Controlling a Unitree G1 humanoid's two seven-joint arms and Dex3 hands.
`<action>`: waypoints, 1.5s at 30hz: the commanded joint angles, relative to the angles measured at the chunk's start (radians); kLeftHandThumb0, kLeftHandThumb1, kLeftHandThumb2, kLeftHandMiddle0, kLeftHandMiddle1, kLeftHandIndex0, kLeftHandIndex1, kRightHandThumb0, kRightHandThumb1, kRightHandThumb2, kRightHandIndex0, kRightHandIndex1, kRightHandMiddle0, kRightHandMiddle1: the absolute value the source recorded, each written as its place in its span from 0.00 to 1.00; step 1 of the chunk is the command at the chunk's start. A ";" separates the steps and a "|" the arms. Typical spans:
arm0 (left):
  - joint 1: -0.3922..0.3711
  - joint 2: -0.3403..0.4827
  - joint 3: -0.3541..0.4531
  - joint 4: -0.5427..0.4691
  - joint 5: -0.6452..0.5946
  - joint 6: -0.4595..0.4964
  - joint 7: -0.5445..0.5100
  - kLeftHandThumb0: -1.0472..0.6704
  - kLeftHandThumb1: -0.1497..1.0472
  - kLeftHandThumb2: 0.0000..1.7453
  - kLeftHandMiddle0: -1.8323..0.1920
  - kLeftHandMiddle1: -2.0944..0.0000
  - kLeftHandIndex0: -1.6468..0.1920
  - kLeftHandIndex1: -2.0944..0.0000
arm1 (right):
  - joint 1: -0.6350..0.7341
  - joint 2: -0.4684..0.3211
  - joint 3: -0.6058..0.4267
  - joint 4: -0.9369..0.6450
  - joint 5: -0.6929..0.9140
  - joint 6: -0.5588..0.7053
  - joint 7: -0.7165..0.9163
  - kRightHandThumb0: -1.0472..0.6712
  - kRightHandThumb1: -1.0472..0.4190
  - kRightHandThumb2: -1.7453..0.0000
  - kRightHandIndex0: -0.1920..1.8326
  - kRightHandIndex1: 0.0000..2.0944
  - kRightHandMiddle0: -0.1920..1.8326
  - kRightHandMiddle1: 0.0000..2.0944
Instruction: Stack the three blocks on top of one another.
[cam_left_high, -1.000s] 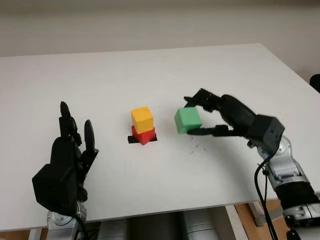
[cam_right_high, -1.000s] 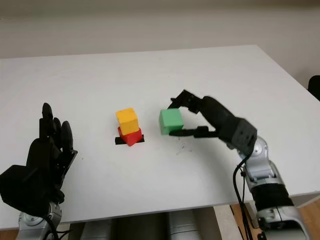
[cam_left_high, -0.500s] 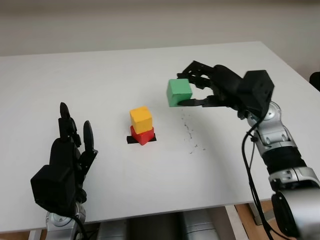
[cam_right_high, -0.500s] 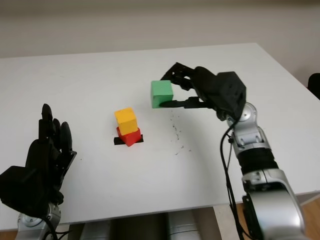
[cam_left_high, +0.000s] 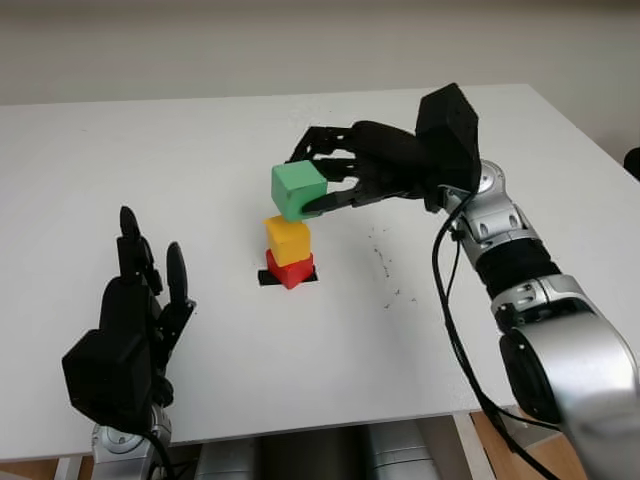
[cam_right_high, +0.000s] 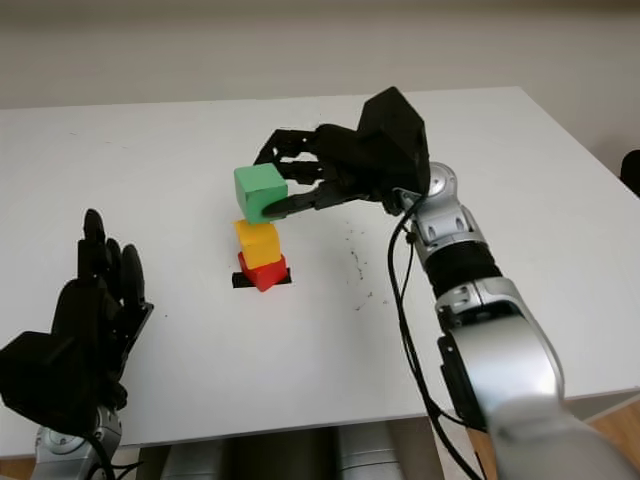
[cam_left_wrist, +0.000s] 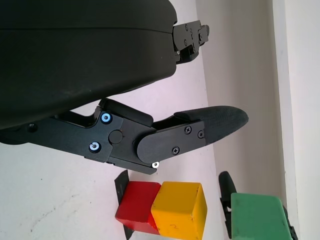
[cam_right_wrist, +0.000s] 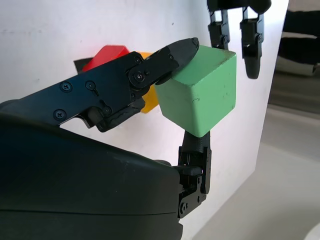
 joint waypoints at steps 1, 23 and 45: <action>-0.002 -0.001 0.001 -0.020 -0.005 -0.005 0.000 0.20 1.00 0.36 0.99 0.97 0.99 0.98 | -0.041 0.013 -0.018 0.015 0.015 -0.005 0.009 0.35 0.07 0.97 0.23 0.03 0.29 0.75; 0.011 -0.002 -0.004 -0.025 -0.004 -0.008 0.001 0.20 1.00 0.36 0.99 0.97 0.99 0.97 | -0.042 0.041 -0.010 0.076 -0.046 -0.068 -0.053 0.34 0.07 0.97 0.22 0.02 0.28 0.75; 0.013 -0.003 -0.006 -0.028 -0.004 -0.009 0.000 0.20 1.00 0.37 0.99 0.97 0.99 0.97 | -0.057 0.041 0.004 0.131 -0.098 -0.126 -0.089 0.36 0.07 0.97 0.22 0.03 0.27 0.73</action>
